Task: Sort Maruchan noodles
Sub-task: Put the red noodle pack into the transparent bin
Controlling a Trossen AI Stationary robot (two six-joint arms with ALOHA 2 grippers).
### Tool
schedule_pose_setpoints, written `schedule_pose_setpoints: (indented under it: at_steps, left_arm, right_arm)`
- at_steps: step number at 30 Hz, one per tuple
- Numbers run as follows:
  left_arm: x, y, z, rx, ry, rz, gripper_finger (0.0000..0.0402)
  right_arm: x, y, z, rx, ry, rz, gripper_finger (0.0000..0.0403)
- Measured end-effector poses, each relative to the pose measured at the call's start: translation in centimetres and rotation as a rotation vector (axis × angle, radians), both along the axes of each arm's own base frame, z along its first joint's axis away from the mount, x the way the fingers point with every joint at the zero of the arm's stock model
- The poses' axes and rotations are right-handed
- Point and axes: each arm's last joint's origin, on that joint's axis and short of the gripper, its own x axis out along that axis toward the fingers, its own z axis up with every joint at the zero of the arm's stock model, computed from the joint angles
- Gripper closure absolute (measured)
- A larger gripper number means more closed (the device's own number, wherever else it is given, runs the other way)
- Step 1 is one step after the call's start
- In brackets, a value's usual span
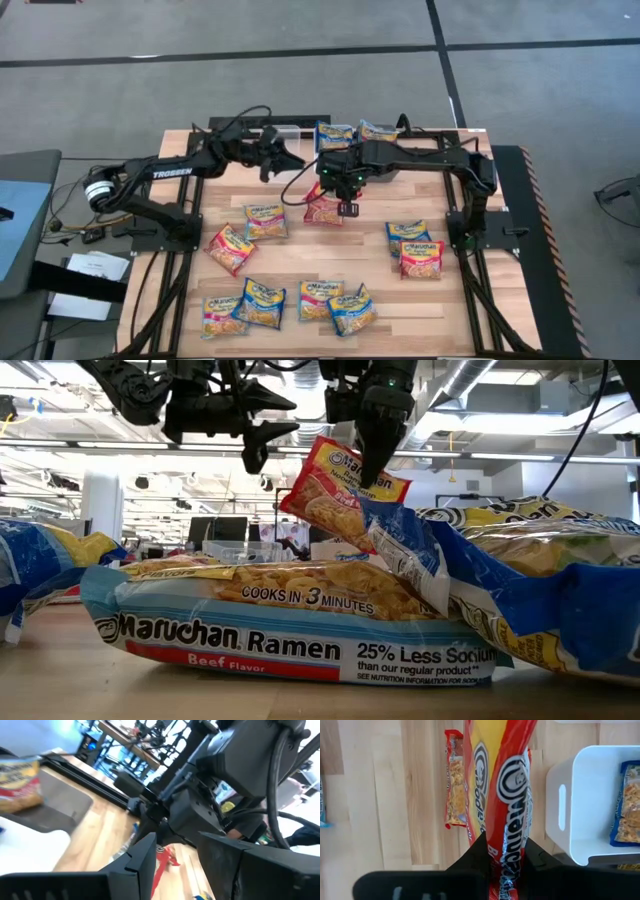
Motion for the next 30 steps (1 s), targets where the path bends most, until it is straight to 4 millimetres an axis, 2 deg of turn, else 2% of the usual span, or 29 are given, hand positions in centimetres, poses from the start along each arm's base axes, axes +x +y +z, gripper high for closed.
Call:
schedule_pose_setpoints:
  at_steps: [8, 14, 23, 27, 30]
  left_arm:
    - [-2.6, 0.4, 1.5, 0.046, 0.027, 0.071, 0.0274]
    - [-4.3, 0.6, 2.5, 0.057, 0.109, 0.114, 0.0274]
    - [-4.7, 0.4, 7.3, 0.227, 0.366, 0.198, 0.0274]
    - [-4.9, 0.2, 8.5, 0.268, 0.405, 0.193, 0.0274]
    - [-4.8, -0.2, 8.7, 0.286, 0.414, 0.172, 0.0274]
  right_arm:
    - [-0.1, -0.6, 0.0, -0.004, 0.001, -0.007, 0.0345]
    - [-0.1, -0.8, 0.1, -0.004, 0.001, -0.011, 0.0345]
    - [0.3, -0.8, 2.4, -0.017, -0.079, -0.012, 0.0346]
    - [0.4, -0.8, 3.0, -0.021, -0.1, -0.012, 0.0346]
    - [0.4, -0.8, 3.1, -0.02, -0.104, -0.011, 0.0346]
